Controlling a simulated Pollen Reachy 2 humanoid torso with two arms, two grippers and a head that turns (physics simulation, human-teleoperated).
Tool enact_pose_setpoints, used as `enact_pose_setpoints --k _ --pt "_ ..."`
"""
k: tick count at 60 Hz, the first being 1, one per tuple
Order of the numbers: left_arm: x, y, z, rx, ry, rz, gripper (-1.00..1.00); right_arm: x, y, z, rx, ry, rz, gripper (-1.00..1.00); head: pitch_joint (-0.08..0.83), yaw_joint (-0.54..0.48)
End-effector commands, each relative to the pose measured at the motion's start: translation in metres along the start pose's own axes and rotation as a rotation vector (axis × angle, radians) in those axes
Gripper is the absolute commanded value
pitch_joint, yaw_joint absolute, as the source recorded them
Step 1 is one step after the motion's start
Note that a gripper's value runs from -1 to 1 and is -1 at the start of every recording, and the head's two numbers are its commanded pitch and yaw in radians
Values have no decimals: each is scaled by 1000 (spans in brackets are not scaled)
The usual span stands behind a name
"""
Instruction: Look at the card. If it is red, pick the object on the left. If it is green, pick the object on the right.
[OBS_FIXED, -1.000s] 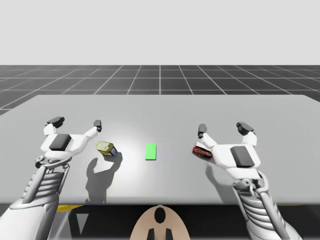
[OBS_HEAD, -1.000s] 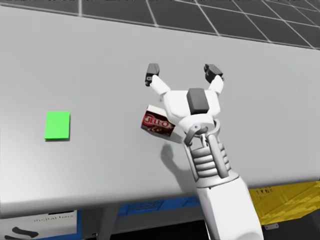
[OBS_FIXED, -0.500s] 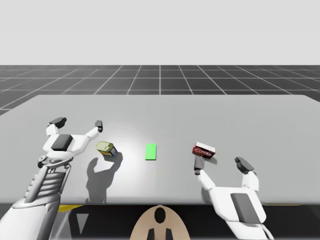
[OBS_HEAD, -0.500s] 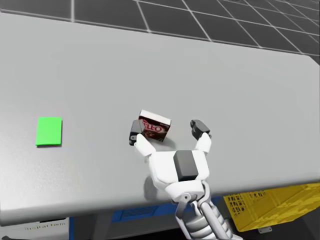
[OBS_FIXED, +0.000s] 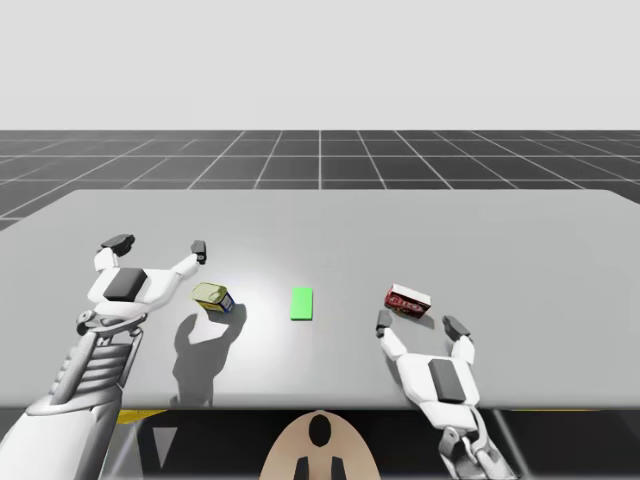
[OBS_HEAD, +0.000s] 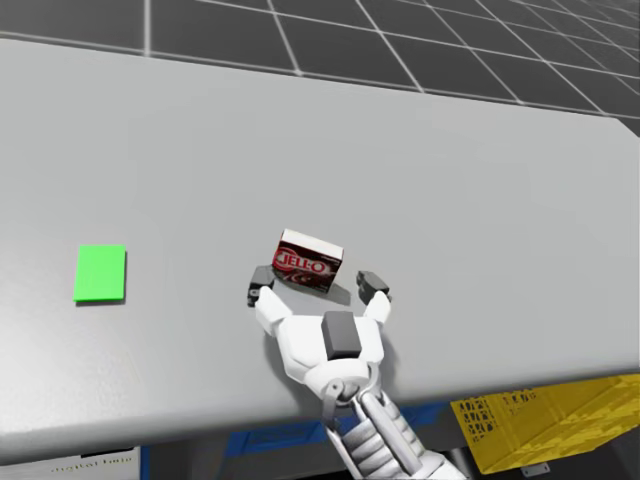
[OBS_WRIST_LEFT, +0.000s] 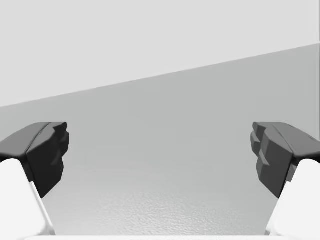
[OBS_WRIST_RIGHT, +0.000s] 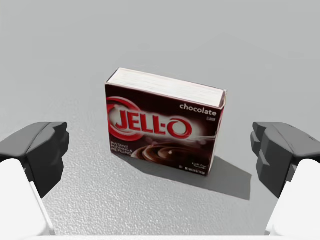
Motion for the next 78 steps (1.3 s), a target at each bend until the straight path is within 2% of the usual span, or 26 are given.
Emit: enact_pose_setpoints --k 1,9,20,27,35,37,38,39,41,42,43,51,58,60,62,63,71,78 --pt "0 0 0 0 -1 1 -1000 -2 21 -20 -22 41 -87 -1000 652 -360" --pt "0 0 0 0 1 1 -1000 -3 21 -38 -23 76 -97 -1000 655 -361" --pt "-1 -1 0 -2 2 -3 -1000 -1 22 -56 -23 86 -93 -1000 659 -355" --pt "-1 -2 0 -4 3 -5 -1000 -2 20 -67 -42 133 -122 -1000 661 -355" --pt "-2 -2 0 -5 5 -6 -1000 -4 20 -72 -33 141 -113 -994 663 -354" --pt "-2 -2 0 -5 6 -6 -1000 -6 21 -71 -42 145 -115 -621 664 -354" --pt "-2 -2 0 -6 6 -7 -1000 -7 22 -70 -44 156 -120 -155 664 -354" --pt "-2 -3 0 -6 6 -7 -1000 -8 22 -69 -47 162 -123 405 665 -354" --pt "-2 -3 0 -6 6 -7 -1000 -9 21 -69 -49 165 -127 755 665 -354" --pt "-2 -3 0 -6 6 -7 -1000 -9 22 -68 -50 166 -125 789 665 -354" --pt "-2 -3 0 -6 6 -7 -1000 -10 21 -68 -52 169 -125 911 665 -354" --pt "-2 -3 0 -8 5 -8 -1000 -11 21 -66 -51 168 -132 987 655 -356" --pt "-2 -3 0 -8 4 -8 -1000 -12 20 -66 -50 165 -138 976 558 -357" --pt "-2 -3 0 -8 3 -8 -1000 -12 20 -66 -50 165 -139 984 495 -358" --pt "-2 -3 0 -8 3 -8 -1000 -12 20 -66 -50 166 -140 970 479 -360" --pt "-2 -3 0 -8 3 -9 -1000 -12 19 -66 -48 166 -144 982 432 -362" --pt "-2 -5 2 -8 3 -11 -1000 -12 19 -66 -44 160 -143 947 351 -375" --pt "-2 -4 2 -7 0 -7 -1000 -6 17 -65 -44 145 -150 956 322 -383"
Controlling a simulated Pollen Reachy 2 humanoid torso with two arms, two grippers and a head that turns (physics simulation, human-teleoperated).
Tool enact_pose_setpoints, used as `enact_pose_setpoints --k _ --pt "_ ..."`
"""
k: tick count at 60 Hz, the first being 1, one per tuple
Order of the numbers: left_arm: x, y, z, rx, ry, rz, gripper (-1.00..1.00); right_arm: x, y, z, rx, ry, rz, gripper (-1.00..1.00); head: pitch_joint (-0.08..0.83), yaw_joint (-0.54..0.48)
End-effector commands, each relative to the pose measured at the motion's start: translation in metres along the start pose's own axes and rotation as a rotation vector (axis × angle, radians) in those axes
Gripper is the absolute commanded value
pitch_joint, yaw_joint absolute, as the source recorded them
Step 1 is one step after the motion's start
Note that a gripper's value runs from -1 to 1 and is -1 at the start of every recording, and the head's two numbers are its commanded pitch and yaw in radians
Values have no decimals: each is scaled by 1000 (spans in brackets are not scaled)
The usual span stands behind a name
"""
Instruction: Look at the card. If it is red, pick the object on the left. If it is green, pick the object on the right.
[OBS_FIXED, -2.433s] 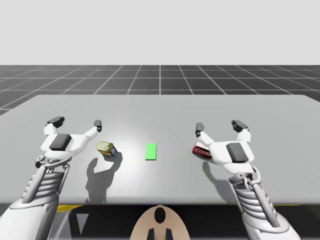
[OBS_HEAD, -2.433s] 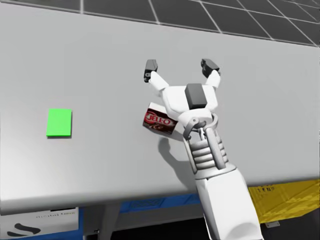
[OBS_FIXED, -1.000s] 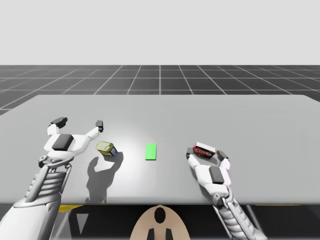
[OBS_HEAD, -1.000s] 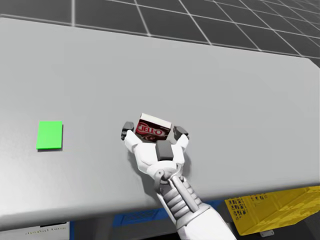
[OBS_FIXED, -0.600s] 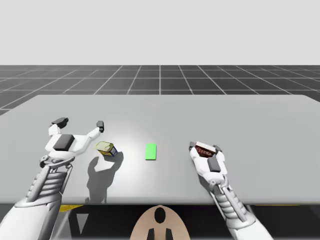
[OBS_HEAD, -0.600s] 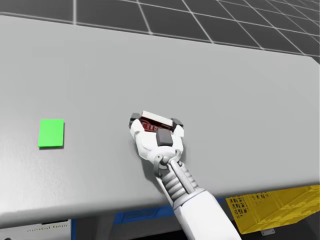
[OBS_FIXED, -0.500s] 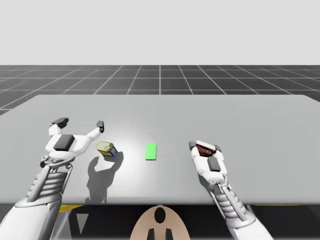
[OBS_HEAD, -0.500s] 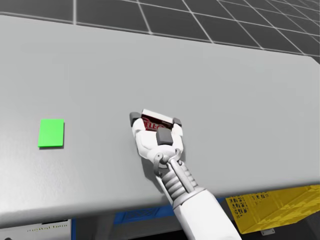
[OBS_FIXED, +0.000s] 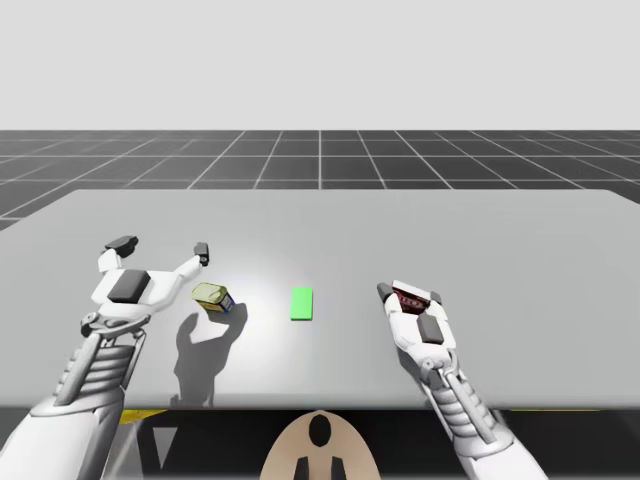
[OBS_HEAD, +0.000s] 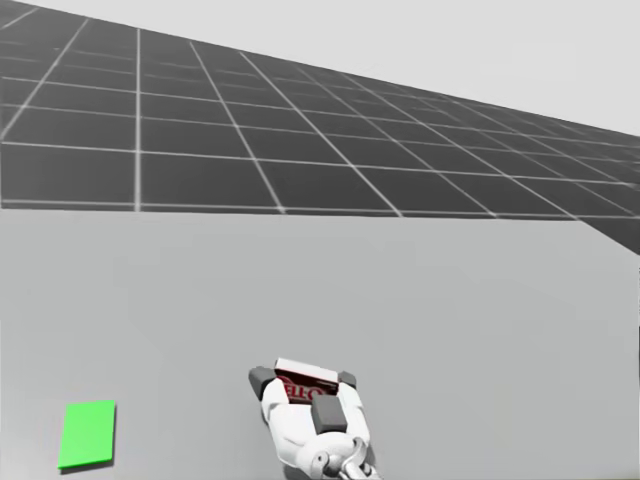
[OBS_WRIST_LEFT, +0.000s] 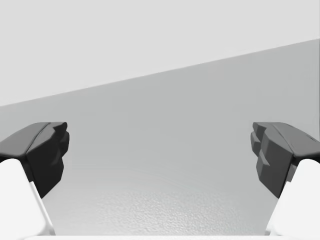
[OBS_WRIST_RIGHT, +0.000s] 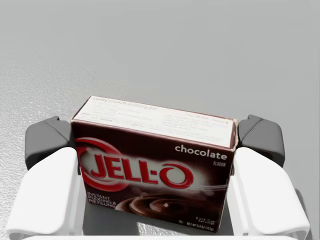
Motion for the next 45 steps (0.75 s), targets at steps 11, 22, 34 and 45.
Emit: enact_pose_setpoints --k 11,22,34,45 --pt "1 0 1 4 -3 6 -1000 22 16 12 31 -29 -61 983 296 -393" --pt "2 1 1 7 -5 9 -1000 65 16 15 37 -143 -52 1000 286 -410" --pt "1 0 1 9 -3 8 -1000 121 18 25 63 -277 -24 1000 285 -423" --pt "2 0 1 16 -2 10 -1000 175 23 46 95 -416 -21 1000 267 -416"
